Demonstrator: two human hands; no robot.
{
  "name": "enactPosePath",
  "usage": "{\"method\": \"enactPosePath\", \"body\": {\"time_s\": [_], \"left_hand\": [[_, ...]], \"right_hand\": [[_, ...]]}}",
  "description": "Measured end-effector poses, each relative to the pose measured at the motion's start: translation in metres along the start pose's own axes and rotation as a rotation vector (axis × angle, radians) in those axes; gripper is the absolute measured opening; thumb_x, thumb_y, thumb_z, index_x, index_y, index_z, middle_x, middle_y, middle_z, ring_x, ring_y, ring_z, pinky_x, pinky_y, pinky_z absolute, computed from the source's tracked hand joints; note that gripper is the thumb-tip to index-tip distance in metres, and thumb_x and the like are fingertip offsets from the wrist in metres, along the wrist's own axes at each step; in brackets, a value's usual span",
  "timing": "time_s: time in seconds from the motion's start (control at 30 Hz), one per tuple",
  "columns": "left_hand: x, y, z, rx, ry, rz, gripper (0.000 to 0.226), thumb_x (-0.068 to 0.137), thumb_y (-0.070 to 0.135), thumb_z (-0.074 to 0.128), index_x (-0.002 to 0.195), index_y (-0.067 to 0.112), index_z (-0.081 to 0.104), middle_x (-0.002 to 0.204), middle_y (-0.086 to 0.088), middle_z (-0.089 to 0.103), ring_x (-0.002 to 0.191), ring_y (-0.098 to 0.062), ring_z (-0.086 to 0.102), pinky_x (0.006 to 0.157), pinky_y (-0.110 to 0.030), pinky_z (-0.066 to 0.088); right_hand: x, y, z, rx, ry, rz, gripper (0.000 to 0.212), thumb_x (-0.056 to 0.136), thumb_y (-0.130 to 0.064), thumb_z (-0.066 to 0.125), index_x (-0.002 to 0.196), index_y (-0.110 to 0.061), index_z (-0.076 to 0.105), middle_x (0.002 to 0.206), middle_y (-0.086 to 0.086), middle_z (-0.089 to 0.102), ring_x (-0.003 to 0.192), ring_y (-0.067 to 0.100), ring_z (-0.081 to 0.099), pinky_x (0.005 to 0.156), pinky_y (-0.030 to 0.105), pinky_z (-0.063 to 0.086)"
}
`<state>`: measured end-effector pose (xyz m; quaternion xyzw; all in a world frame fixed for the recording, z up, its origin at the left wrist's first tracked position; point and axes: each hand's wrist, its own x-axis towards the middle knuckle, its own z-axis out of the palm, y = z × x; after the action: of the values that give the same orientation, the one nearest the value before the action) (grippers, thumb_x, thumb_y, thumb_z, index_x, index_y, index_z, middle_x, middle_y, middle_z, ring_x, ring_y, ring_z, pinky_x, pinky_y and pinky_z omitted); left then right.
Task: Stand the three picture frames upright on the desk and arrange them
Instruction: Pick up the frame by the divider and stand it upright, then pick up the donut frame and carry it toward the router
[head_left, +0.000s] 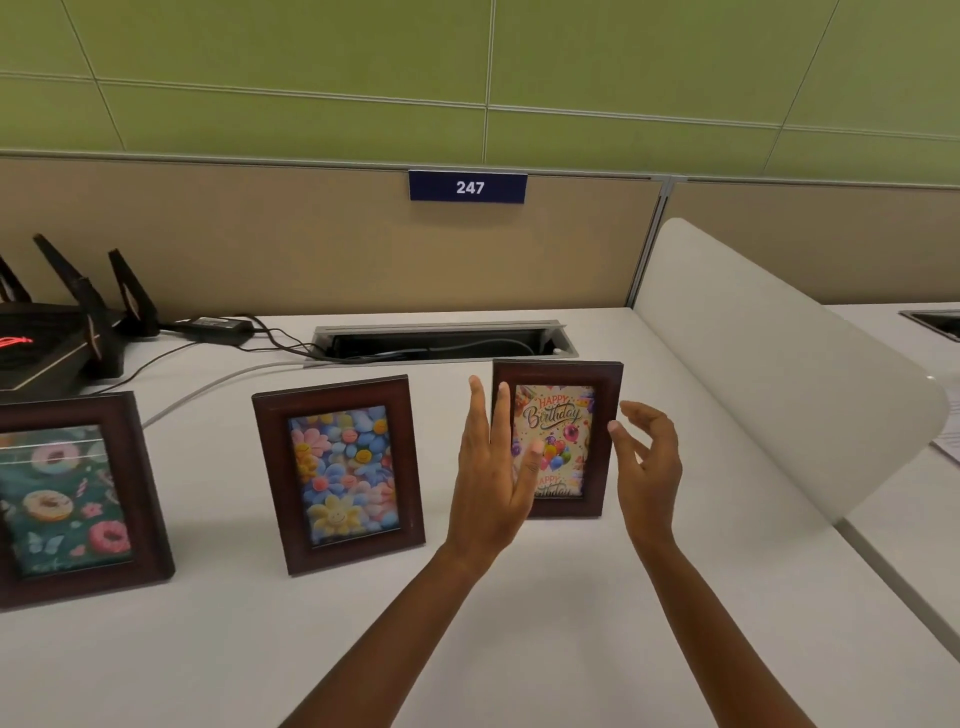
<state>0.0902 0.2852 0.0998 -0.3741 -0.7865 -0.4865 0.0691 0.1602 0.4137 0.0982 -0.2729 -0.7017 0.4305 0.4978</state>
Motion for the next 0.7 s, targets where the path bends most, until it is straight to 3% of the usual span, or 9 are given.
{"method": "enactPosePath", "body": {"time_s": [0.07, 0.2, 0.27, 0.4, 0.47, 0.57, 0.7], "left_hand": [[-0.009, -0.005, -0.022, 0.016, 0.059, 0.017, 0.080, 0.077, 0.073, 0.004, 0.143, 0.028, 0.004, 0.148, 0.006, -0.010, 0.138, -0.009, -0.001, 0.110, -0.028, 0.002], [-0.019, -0.016, -0.050, 0.071, 0.112, 0.048, 0.069, 0.079, 0.071, 0.005, 0.136, 0.033, 0.003, 0.149, 0.005, -0.006, 0.140, -0.007, -0.002, 0.110, -0.026, 0.003], [-0.019, -0.017, -0.050, 0.095, 0.126, 0.042, 0.066, 0.082, 0.067, 0.007, 0.137, 0.032, 0.005, 0.150, 0.004, -0.002, 0.140, -0.008, 0.001, 0.111, -0.028, 0.003], [-0.025, -0.028, -0.067, 0.178, 0.184, 0.032, 0.060, 0.086, 0.063, 0.007, 0.138, 0.034, 0.005, 0.149, 0.001, 0.008, 0.140, -0.015, 0.009, 0.109, -0.034, 0.009], [-0.028, -0.036, -0.082, 0.201, 0.220, 0.038, 0.058, 0.088, 0.060, 0.010, 0.138, 0.031, 0.008, 0.149, -0.002, 0.012, 0.142, -0.013, 0.003, 0.109, -0.036, 0.012], [-0.032, -0.053, -0.107, 0.239, 0.233, 0.048, 0.059, 0.090, 0.056, 0.012, 0.140, 0.025, 0.012, 0.152, -0.009, 0.016, 0.142, -0.011, -0.006, 0.116, -0.031, 0.006], [-0.036, -0.077, -0.142, 0.240, 0.242, 0.067, 0.054, 0.091, 0.057, 0.010, 0.140, 0.038, 0.000, 0.153, -0.003, 0.008, 0.140, 0.005, -0.012, 0.116, -0.018, -0.005]], "right_hand": [[-0.019, -0.018, 0.018, 0.009, -0.074, -0.059, 0.026, 0.086, -0.015, 0.053, 0.109, -0.002, 0.053, 0.111, 0.009, 0.056, 0.103, 0.015, 0.054, 0.074, 0.002, 0.048], [-0.047, -0.043, 0.045, 0.013, -0.167, -0.085, 0.025, 0.087, -0.013, 0.052, 0.109, -0.002, 0.052, 0.111, 0.010, 0.057, 0.103, 0.018, 0.055, 0.082, 0.026, 0.050], [-0.051, -0.049, 0.049, 0.037, -0.167, -0.110, 0.031, 0.083, -0.019, 0.050, 0.108, -0.002, 0.053, 0.106, 0.000, 0.055, 0.100, 0.013, 0.054, 0.086, 0.022, 0.046], [-0.068, -0.067, 0.071, 0.075, -0.235, -0.161, 0.022, 0.082, -0.018, 0.050, 0.101, -0.010, 0.056, 0.102, -0.008, 0.054, 0.095, -0.003, 0.050, 0.081, -0.003, 0.039], [-0.079, -0.076, 0.087, 0.100, -0.291, -0.149, 0.018, 0.082, -0.020, 0.050, 0.100, -0.019, 0.053, 0.104, -0.005, 0.055, 0.095, -0.003, 0.051, 0.080, -0.004, 0.040], [-0.096, -0.093, 0.108, 0.148, -0.374, -0.132, 0.020, 0.083, -0.022, 0.047, 0.103, -0.024, 0.051, 0.104, -0.019, 0.052, 0.097, -0.009, 0.052, 0.080, -0.004, 0.040], [-0.122, -0.110, 0.136, 0.223, -0.512, -0.108, 0.023, 0.084, -0.023, 0.044, 0.106, -0.027, 0.047, 0.103, -0.022, 0.050, 0.100, -0.017, 0.052, 0.076, -0.001, 0.043]]}}
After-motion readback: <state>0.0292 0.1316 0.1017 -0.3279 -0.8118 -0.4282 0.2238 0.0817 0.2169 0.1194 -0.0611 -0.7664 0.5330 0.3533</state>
